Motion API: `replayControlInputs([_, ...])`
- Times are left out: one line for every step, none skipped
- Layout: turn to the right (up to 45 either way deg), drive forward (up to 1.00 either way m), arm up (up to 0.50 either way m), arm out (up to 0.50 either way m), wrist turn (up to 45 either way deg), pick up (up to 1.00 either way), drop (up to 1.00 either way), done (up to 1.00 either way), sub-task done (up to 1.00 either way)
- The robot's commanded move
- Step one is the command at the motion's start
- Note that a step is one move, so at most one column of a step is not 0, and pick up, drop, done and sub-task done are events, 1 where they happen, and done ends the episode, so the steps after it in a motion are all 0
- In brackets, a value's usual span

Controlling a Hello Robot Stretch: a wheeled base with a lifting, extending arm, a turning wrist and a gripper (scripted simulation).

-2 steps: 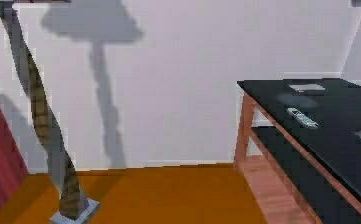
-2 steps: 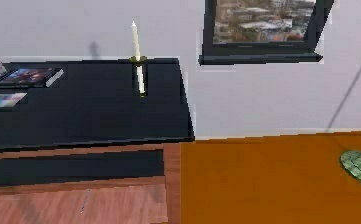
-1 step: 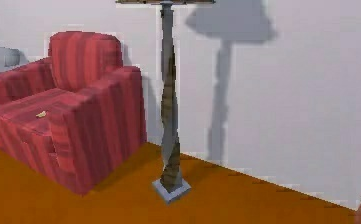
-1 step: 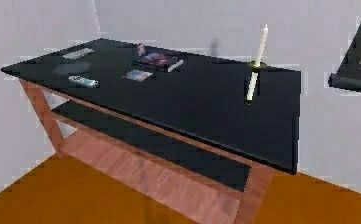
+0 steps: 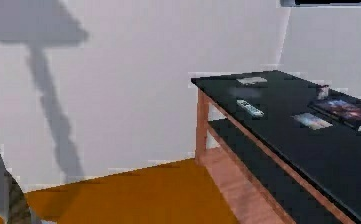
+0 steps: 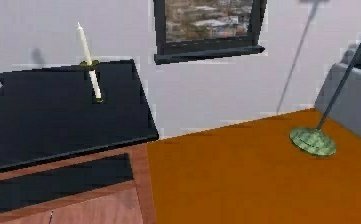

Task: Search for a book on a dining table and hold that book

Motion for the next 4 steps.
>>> replayControlInputs([3.0, 0.0, 0.0, 0.0, 0.0, 0.0, 0.0, 0.0, 0.0])
replayControlInputs([0.0, 0.85, 0.0, 0.0, 0.0, 0.0, 0.0, 0.0, 0.0])
replayControlInputs([-15.0, 0.0, 0.0, 0.0, 0.0, 0.0, 0.0, 0.0, 0.0])
replayControlInputs([0.0, 0.0, 0.5, 0.0, 0.0, 0.0, 0.0, 0.0, 0.0])
